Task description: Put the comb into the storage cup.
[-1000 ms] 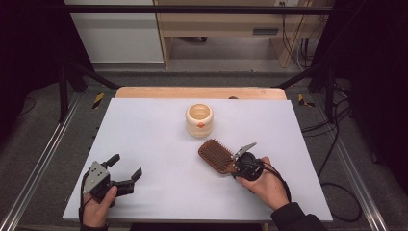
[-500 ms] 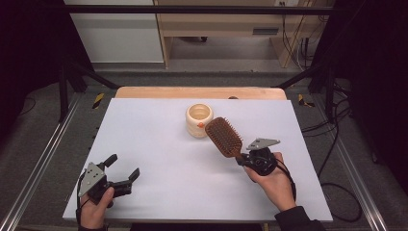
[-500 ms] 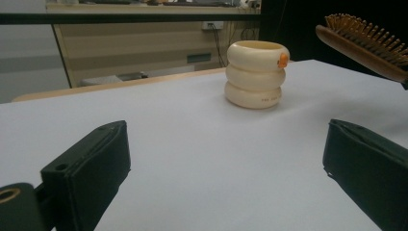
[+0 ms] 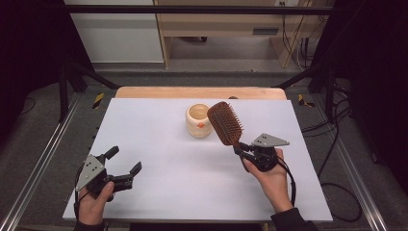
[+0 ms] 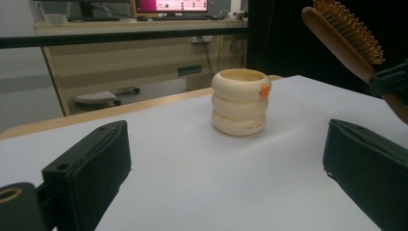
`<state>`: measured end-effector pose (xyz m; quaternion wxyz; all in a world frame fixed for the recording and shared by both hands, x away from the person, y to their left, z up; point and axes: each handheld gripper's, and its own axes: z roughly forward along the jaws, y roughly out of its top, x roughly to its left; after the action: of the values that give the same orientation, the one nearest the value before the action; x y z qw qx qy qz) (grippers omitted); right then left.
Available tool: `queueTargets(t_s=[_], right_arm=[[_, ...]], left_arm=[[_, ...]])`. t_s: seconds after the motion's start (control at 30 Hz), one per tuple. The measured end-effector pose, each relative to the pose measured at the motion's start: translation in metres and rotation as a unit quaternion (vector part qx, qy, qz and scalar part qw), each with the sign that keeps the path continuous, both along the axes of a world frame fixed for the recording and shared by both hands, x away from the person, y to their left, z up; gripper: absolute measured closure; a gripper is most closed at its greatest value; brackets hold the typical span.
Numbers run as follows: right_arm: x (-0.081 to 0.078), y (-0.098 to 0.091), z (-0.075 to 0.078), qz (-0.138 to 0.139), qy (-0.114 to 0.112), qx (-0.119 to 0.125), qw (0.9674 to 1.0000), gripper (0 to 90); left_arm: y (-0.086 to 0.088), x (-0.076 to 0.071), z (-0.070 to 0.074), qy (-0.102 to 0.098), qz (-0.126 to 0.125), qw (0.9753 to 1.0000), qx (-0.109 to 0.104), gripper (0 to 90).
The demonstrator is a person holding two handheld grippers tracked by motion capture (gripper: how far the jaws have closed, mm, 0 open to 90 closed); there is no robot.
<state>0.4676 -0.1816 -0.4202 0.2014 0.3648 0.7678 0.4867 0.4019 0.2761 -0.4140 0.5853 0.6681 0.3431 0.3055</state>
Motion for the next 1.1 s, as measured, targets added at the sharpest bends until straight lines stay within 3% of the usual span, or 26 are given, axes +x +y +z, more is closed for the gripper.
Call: queueTargets(t_s=[0.2,0.4,0.67,0.77,0.9,1.1], right_arm=[[-0.002,0.005,0.000,0.026,-0.014,0.009,0.9995,72.9],[-0.002,0.013,0.001,0.026,-0.026,0.009,0.9993,72.9],[0.003,0.022,0.006,0.021,-0.039,0.010,0.9990,72.9],[0.005,0.028,0.007,0.024,-0.040,0.008,0.9989,72.9],[0.005,0.036,0.011,0.029,-0.042,0.007,0.9987,72.9],[0.006,0.043,0.015,0.033,-0.051,0.011,0.9981,72.9]], left_arm=[[-0.023,0.003,0.014,-0.002,-0.031,0.9994,-0.013,2.7],[-0.042,0.011,0.019,0.002,-0.060,0.9981,-0.012,2.7],[-0.061,0.027,0.019,0.007,-0.064,0.9978,-0.016,2.6],[-0.070,0.031,0.022,-0.002,-0.044,0.9990,0.005,1.6],[-0.080,0.035,0.027,-0.003,-0.052,0.9986,-0.005,1.7],[-0.092,0.040,0.028,0.016,-0.068,0.9972,-0.026,2.1]])
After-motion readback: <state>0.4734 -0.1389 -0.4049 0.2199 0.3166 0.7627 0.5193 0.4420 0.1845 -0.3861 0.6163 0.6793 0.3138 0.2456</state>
